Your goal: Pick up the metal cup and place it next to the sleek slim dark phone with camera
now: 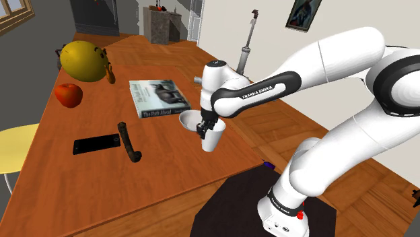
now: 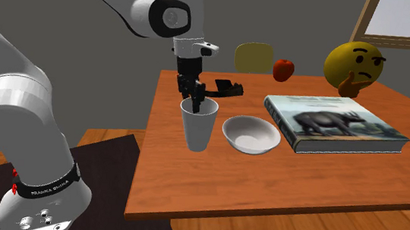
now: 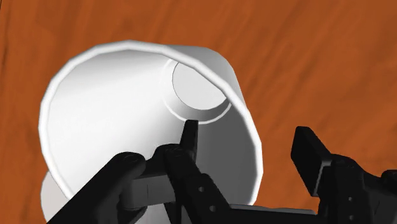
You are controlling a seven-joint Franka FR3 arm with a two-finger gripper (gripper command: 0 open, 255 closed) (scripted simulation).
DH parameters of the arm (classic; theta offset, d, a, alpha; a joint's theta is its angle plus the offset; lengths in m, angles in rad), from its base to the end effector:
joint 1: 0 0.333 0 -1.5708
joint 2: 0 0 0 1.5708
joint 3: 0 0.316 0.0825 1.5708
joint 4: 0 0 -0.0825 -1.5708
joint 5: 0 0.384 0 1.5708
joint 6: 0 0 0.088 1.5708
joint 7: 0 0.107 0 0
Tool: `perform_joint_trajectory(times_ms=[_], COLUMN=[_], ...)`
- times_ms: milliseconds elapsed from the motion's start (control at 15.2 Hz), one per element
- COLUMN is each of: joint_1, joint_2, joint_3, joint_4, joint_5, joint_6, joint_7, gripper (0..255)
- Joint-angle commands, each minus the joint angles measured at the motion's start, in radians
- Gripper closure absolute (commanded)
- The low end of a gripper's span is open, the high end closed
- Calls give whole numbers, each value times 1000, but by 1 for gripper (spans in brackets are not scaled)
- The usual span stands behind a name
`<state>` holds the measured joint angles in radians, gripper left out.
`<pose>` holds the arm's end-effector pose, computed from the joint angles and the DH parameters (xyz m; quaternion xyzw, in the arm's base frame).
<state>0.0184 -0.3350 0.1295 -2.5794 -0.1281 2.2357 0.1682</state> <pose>0.4091 0.0559 0.3750 0.9971 0.0260 0.0046 0.0715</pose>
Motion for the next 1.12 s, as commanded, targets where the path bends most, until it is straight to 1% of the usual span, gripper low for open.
perform_joint_trajectory(times_ms=[0, 528, 1056], joint_1=[0, 0, 6], joint_2=[0, 0, -59], joint_3=[0, 0, -6], joint_4=[0, 0, 63], joint_5=[0, 0, 16], joint_6=[0, 0, -120], joint_7=[0, 0, -23], gripper=[255, 255, 255])
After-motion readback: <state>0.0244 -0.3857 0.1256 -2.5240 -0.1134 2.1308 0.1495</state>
